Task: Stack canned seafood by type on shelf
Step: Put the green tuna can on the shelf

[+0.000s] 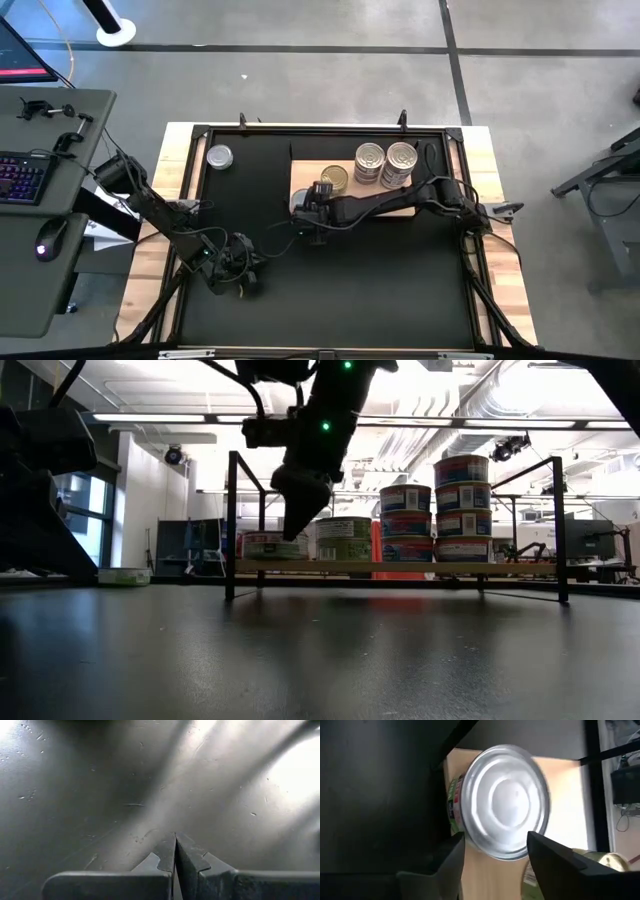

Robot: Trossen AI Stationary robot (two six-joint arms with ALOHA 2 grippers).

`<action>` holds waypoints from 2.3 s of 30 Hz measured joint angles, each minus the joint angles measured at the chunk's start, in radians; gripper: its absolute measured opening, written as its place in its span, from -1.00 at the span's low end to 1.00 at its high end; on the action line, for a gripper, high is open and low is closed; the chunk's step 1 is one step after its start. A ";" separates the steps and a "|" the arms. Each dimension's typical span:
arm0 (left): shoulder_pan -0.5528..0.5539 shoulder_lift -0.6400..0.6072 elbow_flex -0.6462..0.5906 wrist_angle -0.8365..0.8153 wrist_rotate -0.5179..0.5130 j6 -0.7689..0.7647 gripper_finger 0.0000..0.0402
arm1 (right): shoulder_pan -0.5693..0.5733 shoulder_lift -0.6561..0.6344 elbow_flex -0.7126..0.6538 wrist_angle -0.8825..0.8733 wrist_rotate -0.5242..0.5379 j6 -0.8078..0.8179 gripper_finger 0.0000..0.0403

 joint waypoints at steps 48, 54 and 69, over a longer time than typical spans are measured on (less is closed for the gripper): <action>0.471 0.270 0.822 -0.675 0.127 0.920 -1.00 | 0.341 -0.790 -0.562 -0.298 0.186 1.190 0.33; 0.548 0.444 0.976 -0.972 0.137 0.902 -1.00 | 0.378 -0.840 -0.637 -0.220 0.219 1.253 0.33; 0.595 0.496 1.046 -0.984 0.136 0.945 -1.00 | 0.369 -0.835 -0.637 -0.181 0.223 1.161 0.33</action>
